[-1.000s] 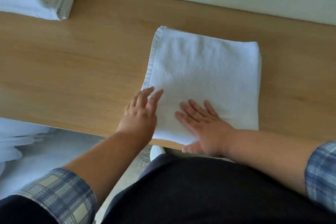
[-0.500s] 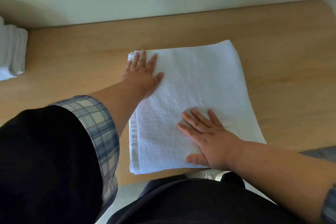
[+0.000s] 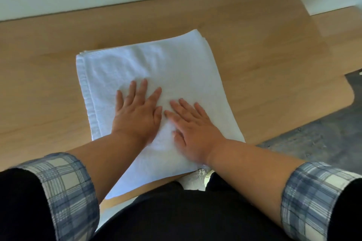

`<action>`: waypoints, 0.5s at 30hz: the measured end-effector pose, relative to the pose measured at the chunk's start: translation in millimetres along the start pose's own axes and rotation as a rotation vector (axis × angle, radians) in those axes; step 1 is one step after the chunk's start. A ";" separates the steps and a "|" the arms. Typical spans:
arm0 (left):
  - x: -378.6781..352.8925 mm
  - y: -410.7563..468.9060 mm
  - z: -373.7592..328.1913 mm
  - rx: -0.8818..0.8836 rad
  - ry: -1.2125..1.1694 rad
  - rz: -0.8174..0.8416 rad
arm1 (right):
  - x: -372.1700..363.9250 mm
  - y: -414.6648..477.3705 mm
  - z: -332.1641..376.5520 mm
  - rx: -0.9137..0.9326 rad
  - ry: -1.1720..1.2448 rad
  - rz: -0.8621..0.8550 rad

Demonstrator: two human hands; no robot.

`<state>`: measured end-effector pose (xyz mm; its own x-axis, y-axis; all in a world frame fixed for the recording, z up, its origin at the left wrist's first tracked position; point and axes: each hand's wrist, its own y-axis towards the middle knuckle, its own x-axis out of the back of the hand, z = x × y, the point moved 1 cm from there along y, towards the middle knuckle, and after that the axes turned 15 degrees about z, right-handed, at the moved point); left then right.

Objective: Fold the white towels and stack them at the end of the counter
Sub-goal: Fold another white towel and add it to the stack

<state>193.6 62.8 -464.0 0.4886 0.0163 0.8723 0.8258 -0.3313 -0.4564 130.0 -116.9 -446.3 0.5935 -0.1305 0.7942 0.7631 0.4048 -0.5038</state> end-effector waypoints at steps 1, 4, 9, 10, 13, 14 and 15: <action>-0.8 1.3 -1.3 0.008 0.018 0.001 | 2.2 4.5 -7.1 -0.141 0.022 -0.045; -2.3 2.0 -3.8 0.016 0.047 -0.001 | 11.2 16.8 -33.6 -0.513 0.116 -0.081; -3.3 -0.6 -3.8 0.030 0.094 -0.015 | 30.0 38.7 -24.1 -0.366 0.115 -0.192; -3.5 -0.7 -3.8 0.031 0.098 -0.020 | 37.5 49.2 -19.7 -0.247 0.084 -0.191; -2.6 0.0 -3.8 0.031 0.108 -0.031 | 60.4 88.9 -25.8 -0.129 -0.006 -0.079; -2.3 0.2 -3.6 0.028 0.109 -0.032 | 67.3 100.3 -34.2 -0.185 -0.019 -0.059; -2.4 0.5 -3.7 0.023 0.110 -0.034 | 73.1 109.0 -43.8 -0.265 -0.019 -0.058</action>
<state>191.8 59.1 -465.6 0.4272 -0.0770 0.9009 0.8483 -0.3107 -0.4288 267.8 -122.0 -458.1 0.5434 -0.1288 0.8295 0.8378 0.1454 -0.5263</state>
